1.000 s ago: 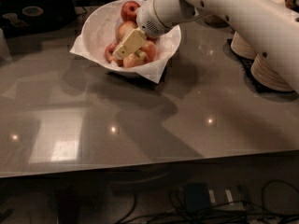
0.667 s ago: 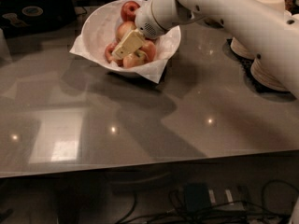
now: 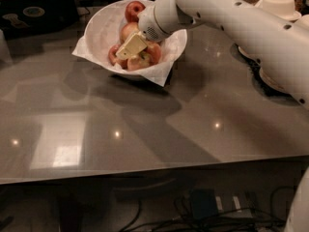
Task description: Pick apple from white bowl
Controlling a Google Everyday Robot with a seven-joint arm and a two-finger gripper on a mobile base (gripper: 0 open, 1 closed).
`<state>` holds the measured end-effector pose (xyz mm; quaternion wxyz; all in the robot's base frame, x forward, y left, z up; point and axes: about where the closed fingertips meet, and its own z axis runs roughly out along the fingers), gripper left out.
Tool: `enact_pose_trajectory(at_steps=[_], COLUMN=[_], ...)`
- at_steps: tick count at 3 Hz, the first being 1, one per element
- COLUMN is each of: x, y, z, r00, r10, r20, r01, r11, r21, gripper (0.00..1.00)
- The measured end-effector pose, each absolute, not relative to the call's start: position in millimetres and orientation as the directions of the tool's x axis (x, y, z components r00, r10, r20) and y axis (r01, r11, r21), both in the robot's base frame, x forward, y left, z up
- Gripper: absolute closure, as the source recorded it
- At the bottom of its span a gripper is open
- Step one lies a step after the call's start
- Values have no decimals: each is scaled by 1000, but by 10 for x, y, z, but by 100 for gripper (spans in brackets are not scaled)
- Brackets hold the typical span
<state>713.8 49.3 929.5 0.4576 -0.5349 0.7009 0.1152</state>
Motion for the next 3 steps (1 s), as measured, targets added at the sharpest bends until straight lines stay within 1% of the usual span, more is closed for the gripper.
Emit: enact_pose_trajectory(at_steps=[1, 3], x=[7175, 7164], y=[480, 468], z=[9259, 9278], r00=[-12, -7], r10=[-645, -642], r20=[-764, -767], r01=[-850, -849], r11=[409, 409], r21=[-332, -335], gripper=[33, 78])
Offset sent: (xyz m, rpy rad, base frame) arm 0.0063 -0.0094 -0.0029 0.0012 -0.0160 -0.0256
